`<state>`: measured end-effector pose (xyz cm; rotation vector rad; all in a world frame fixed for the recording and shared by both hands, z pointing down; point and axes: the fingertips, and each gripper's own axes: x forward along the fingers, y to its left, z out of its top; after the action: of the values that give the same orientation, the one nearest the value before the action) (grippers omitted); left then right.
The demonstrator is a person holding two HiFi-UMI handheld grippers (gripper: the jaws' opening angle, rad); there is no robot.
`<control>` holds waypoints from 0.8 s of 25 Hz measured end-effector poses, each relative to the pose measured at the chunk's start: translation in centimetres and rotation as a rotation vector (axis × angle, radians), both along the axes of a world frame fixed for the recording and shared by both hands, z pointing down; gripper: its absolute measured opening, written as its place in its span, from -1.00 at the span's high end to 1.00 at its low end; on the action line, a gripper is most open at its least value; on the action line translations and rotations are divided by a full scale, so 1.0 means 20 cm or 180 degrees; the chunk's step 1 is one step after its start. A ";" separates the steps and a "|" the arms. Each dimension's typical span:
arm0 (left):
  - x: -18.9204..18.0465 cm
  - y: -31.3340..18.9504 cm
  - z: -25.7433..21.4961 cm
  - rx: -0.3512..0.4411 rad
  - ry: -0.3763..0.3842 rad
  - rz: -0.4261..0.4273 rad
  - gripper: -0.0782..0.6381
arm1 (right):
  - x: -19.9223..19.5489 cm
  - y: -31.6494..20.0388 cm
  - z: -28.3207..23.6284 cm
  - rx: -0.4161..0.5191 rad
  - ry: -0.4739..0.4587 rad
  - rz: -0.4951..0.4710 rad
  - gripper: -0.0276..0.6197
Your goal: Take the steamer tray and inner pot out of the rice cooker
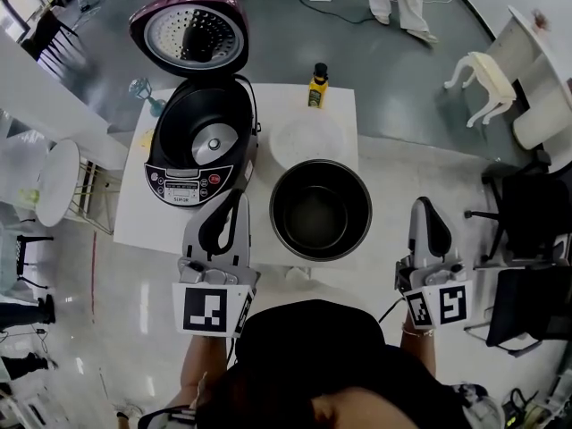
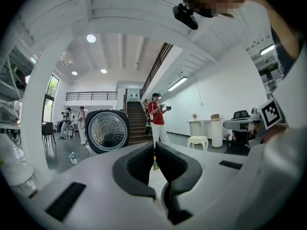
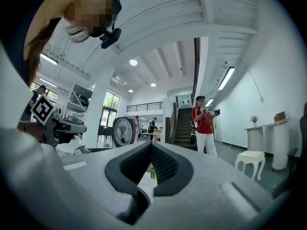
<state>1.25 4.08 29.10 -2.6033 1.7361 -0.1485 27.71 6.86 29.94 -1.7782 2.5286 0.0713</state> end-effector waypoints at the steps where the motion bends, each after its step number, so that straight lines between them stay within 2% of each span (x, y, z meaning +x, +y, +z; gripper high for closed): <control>1: -0.01 0.00 0.00 0.0000 -0.0001 -0.0012 0.74 | 0.00 0.00 0.00 0.0003 -0.0003 0.0002 0.90; 13: -0.04 0.01 0.01 0.0000 0.0005 0.0000 0.77 | -0.03 0.00 0.00 -0.0027 0.0102 -0.0001 0.90; 20: -0.03 0.01 0.01 -0.0006 -0.0015 0.0015 0.77 | -0.05 0.00 0.00 -0.0033 0.0069 -0.0055 0.90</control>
<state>0.56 4.38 29.38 -2.6061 1.7289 -0.1561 26.69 6.92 29.94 -1.7687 2.5633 0.0775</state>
